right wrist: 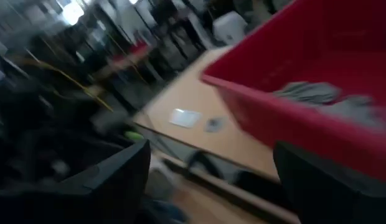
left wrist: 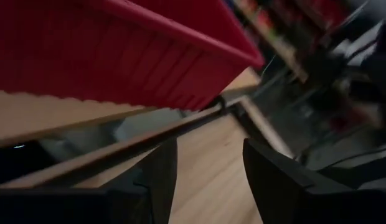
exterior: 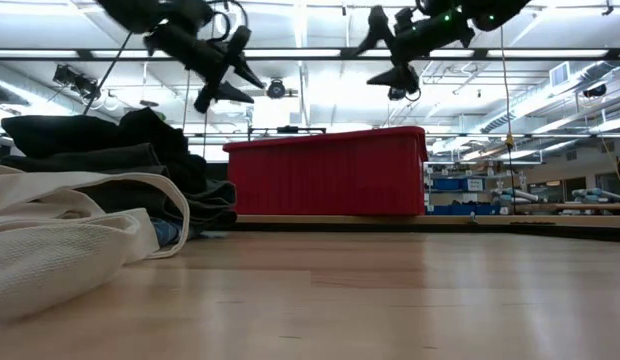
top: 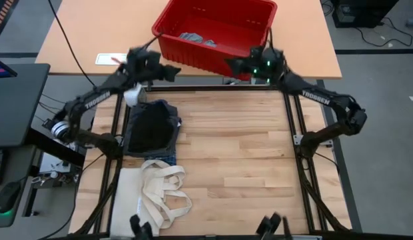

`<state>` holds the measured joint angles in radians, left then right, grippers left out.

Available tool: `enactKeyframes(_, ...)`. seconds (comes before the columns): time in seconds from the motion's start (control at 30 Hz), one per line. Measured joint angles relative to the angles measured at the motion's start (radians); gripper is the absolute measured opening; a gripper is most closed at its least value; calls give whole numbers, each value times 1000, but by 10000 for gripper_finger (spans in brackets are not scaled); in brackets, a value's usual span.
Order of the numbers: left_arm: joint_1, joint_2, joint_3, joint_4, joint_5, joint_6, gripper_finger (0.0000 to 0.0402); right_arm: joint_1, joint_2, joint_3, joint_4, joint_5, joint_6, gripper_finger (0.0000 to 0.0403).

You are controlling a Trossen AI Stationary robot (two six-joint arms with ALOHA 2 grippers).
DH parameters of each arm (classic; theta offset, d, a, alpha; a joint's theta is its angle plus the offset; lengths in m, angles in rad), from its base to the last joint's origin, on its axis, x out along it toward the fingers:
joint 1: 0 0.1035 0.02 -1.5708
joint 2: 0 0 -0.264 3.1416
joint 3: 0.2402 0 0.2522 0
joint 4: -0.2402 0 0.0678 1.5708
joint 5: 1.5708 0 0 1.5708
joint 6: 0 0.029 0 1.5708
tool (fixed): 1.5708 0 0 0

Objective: Fold Laundry from Bin
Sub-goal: Fold the gray shirt

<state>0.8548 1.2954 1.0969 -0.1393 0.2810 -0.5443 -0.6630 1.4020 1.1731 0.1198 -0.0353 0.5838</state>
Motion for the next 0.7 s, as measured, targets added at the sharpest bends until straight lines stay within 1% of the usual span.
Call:
enactKeyframes(0.1, 20, 122, 214, -201, 38, 157, 185, -66, 25, 128, -183, -40, -161, 346)
enactKeyframes(0.17, 18, 216, 364, -330, 30, 293, 185, -95, 48, 230, -302, -30, -331, 346)
enactKeyframes(0.23, 16, 311, 504, -425, -26, 433, 185, -121, 78, 325, -426, 23, -521, 346)
enactKeyframes(0.33, 16, 444, 683, -497, -166, 663, 185, -154, 133, 425, -523, 106, -737, 346)
enactKeyframes(0.4, 19, 514, 769, -506, -241, 830, 185, -174, 166, 470, -549, 121, -783, 346)
enactKeyframes(0.5, 17, 598, 860, -508, -328, 1032, 185, -191, 189, 496, -568, 103, -754, 346)
enactKeyframes(0.6, 13, 656, 900, -512, -432, 1143, 185, -191, 193, 496, -585, 82, -719, 346)
enactKeyframes(0.7, 19, 689, 901, -530, -473, 1203, 185, -184, 193, 497, -592, 80, -715, 346)
